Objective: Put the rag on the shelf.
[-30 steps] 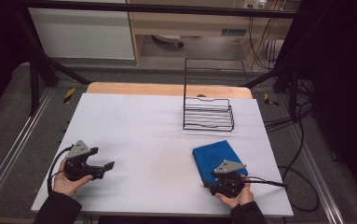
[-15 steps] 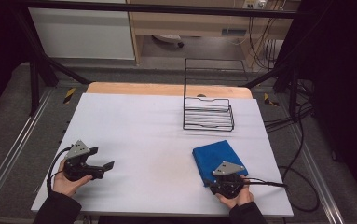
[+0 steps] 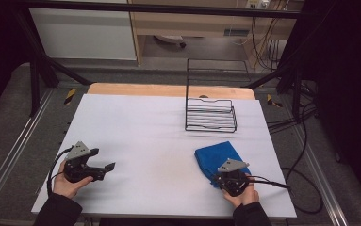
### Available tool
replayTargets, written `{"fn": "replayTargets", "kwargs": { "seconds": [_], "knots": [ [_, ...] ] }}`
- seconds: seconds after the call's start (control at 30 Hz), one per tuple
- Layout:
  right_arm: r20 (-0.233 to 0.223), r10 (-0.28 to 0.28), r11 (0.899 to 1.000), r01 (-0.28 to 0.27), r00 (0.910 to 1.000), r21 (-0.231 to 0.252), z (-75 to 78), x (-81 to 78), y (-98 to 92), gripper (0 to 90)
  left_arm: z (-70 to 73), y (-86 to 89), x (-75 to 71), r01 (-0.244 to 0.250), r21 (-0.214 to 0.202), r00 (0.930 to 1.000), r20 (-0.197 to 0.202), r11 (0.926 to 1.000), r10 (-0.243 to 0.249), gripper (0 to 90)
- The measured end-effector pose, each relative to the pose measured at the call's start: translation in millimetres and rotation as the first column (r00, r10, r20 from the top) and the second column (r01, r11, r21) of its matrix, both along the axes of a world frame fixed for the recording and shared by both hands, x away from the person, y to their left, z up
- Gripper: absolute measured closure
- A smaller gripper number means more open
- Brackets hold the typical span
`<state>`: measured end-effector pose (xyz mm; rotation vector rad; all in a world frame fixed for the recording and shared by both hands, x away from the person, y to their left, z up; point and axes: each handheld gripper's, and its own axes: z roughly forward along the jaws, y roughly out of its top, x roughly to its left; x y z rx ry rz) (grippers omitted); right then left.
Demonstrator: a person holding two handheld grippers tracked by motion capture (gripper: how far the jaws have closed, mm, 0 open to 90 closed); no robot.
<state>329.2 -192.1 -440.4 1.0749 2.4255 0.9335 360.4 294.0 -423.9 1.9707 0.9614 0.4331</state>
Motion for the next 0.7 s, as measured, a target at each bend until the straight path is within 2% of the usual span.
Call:
{"fn": "replayTargets", "kwargs": {
  "seconds": [0.23, 0.33, 0.47, 0.5, 0.57, 0.6, 0.7],
  "knots": [
    [-0.011, -0.007, 0.994, 0.008, 0.9999, 0.111, 11.6, 4.2, -0.6, 86.1, -0.1, 0.4, 0.7, -0.004, 0.000, 1.0000, 0.000, 1.0000, 0.004, 9.3],
    [-0.016, -0.004, 0.983, 0.006, 0.9999, 0.186, 19.2, 7.0, 13.7, 86.0, -0.6, 0.1, 1.3, -0.004, 0.002, 1.0000, -0.003, 1.0000, 0.004, 9.3],
    [-0.019, 0.008, 0.979, -0.004, 0.9998, 0.203, 21.7, 8.6, 31.2, 85.9, -0.7, 0.3, 1.4, -0.004, 0.001, 1.0000, -0.003, 1.0000, 0.004, 9.3],
    [-0.031, 0.012, 0.978, -0.005, 0.9994, 0.209, 20.8, 8.8, 42.4, 85.8, -0.7, 0.4, 1.4, -0.004, 0.001, 1.0000, -0.003, 1.0000, 0.004, 9.3],
    [-0.040, 0.016, 0.976, -0.007, 0.9991, 0.218, 19.4, 8.9, 47.9, 85.7, -0.9, 0.6, 1.5, -0.004, 0.000, 1.0000, -0.004, 1.0000, 0.004, 9.3],
    [-0.065, 0.034, 0.971, -0.018, 0.9973, 0.237, 15.8, 9.0, 59.2, 85.4, -1.1, 0.2, 1.5, -0.007, -0.002, 1.0000, -0.005, 1.0000, 0.007, 9.3],
    [-0.074, 0.051, 0.969, -0.031, 0.9959, 0.247, 12.2, 9.6, 66.1, 84.8, -1.3, -0.4, 1.5, -0.004, 0.000, 1.0000, -0.007, 1.0000, 0.004, 9.3]
  ]
}}
